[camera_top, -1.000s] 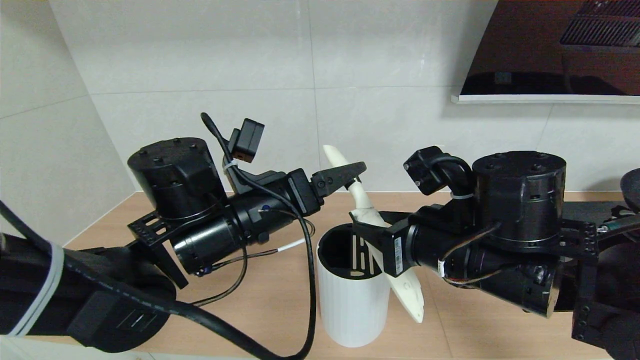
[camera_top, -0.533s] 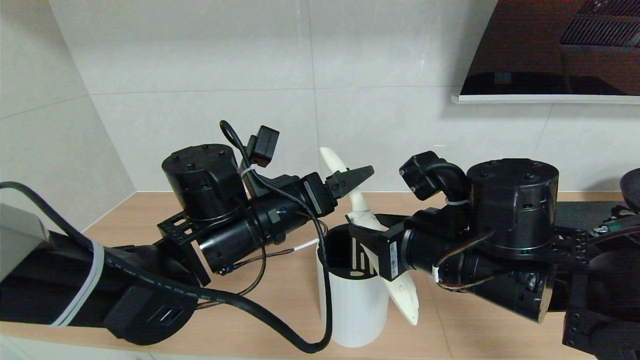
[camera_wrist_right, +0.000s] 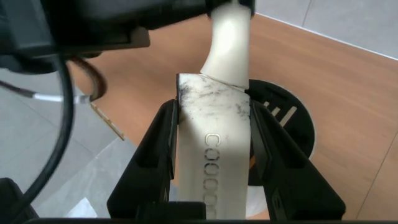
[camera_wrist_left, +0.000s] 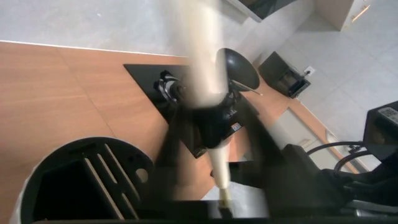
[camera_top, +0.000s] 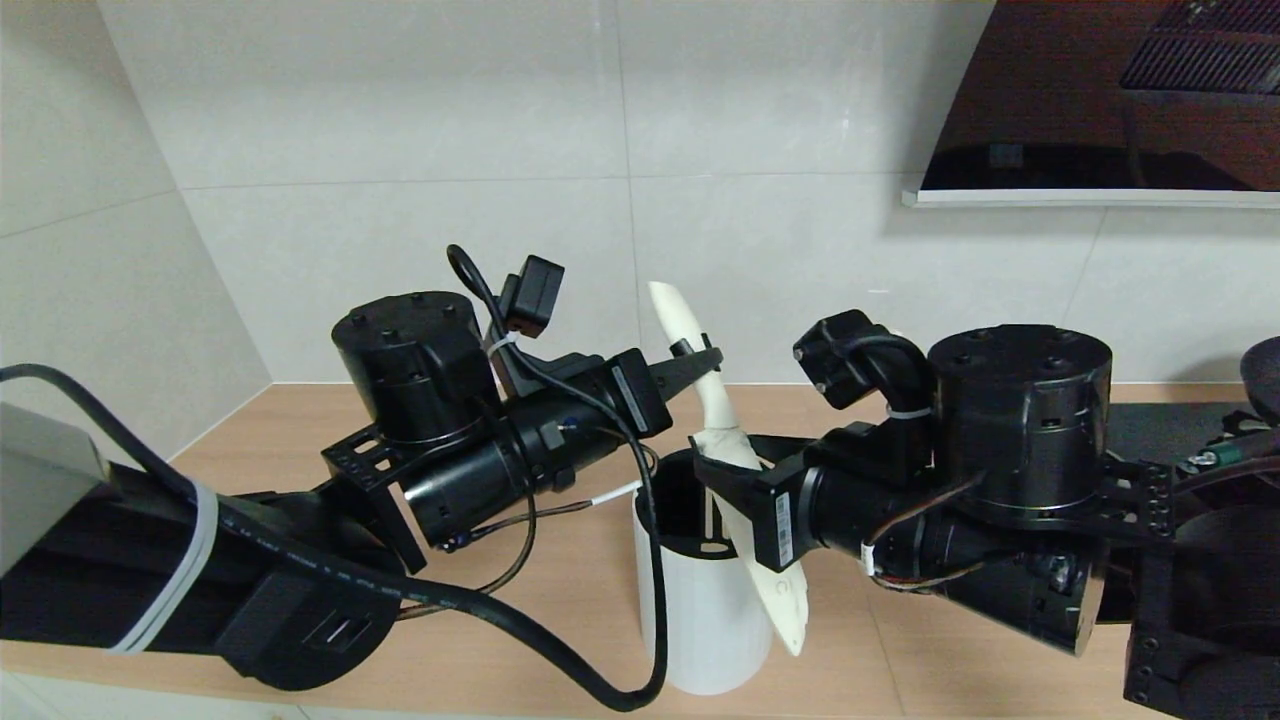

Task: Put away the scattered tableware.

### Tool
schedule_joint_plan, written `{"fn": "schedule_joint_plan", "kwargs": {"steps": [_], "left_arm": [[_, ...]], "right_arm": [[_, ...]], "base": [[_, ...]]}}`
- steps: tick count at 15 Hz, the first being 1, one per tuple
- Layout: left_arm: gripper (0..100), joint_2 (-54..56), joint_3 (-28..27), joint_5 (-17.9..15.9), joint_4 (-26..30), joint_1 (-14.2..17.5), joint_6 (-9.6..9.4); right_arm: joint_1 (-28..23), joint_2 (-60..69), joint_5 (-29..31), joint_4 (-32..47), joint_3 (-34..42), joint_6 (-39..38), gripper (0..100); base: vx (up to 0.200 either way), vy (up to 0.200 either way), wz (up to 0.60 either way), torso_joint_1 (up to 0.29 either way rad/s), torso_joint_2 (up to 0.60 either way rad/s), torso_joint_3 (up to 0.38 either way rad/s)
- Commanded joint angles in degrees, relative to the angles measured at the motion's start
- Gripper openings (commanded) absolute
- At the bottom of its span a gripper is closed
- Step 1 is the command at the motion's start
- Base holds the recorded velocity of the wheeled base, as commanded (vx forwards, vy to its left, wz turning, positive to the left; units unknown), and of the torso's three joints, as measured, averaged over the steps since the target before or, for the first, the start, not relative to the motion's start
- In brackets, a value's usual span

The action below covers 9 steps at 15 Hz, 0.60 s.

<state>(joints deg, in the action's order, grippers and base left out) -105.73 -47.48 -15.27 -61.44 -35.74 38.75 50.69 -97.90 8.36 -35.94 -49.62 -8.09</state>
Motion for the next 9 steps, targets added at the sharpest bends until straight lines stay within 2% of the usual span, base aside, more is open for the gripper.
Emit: {"fn": "schedule_joint_plan", "kwargs": {"steps": [1, 9], "left_arm": [[0, -0.09, 0.02, 0.07, 0.09, -0.12, 0.01], [0, 0.17, 0.11, 0.16, -2.81, -0.20, 0.36]], "right_arm": [[0.11, -0.01, 0.07, -0.54, 0.05, 0.01, 0], [0.11, 0.26, 0.25, -1.06, -0.04, -0.69, 0]], "base": [[0.000, 0.000, 0.00, 0.000, 0.00, 0.000], [0.000, 0.000, 0.00, 0.000, 0.00, 0.000]]}}
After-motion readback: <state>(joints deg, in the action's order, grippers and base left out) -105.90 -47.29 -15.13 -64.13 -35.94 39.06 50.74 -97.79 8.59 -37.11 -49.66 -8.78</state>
